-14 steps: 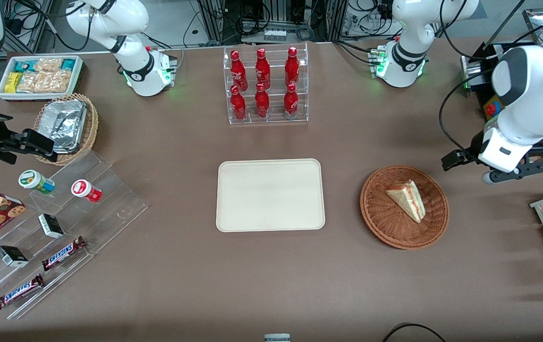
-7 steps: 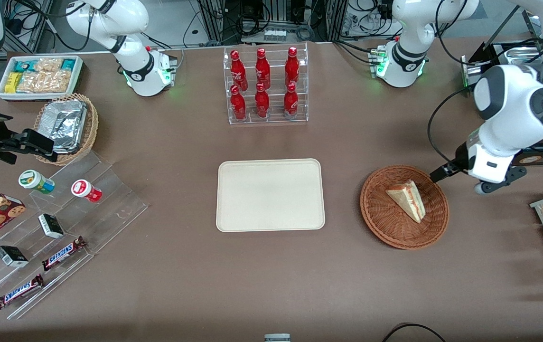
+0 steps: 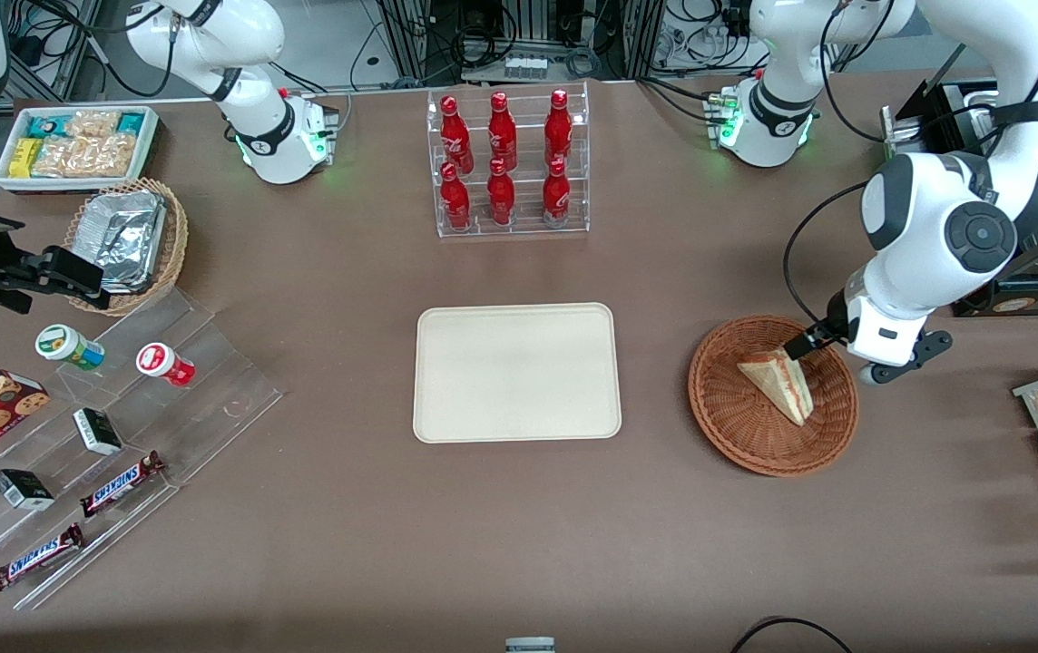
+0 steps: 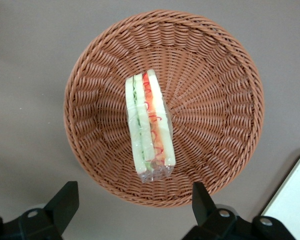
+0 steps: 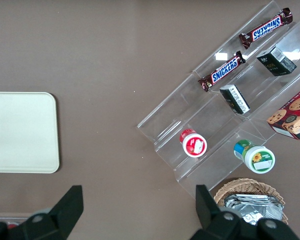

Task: Place sandwich from basket to tray
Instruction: 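Lower the left gripper and close it on the sandwich's wrapped edge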

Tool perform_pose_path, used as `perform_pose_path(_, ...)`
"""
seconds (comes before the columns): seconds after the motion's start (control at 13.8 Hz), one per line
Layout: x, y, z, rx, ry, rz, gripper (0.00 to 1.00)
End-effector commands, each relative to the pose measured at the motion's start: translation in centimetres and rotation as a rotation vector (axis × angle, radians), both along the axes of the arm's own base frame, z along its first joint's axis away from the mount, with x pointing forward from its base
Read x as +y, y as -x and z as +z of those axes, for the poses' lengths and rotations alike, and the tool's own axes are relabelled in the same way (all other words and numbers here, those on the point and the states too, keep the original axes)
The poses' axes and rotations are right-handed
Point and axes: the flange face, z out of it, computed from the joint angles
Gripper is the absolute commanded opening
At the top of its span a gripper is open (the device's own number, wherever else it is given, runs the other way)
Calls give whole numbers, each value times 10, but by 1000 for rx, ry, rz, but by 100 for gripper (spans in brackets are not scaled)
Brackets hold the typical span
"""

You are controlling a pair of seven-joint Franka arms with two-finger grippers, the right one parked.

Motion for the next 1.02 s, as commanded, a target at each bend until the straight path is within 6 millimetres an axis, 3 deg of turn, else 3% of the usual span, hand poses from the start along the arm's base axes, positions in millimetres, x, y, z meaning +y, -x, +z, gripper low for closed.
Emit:
perform_pose_path(0.0, -3, 5, -10, -42, -3, 37, 100)
perform_pose_path(0.95, -8, 1, -83, -24, -1, 93, 100)
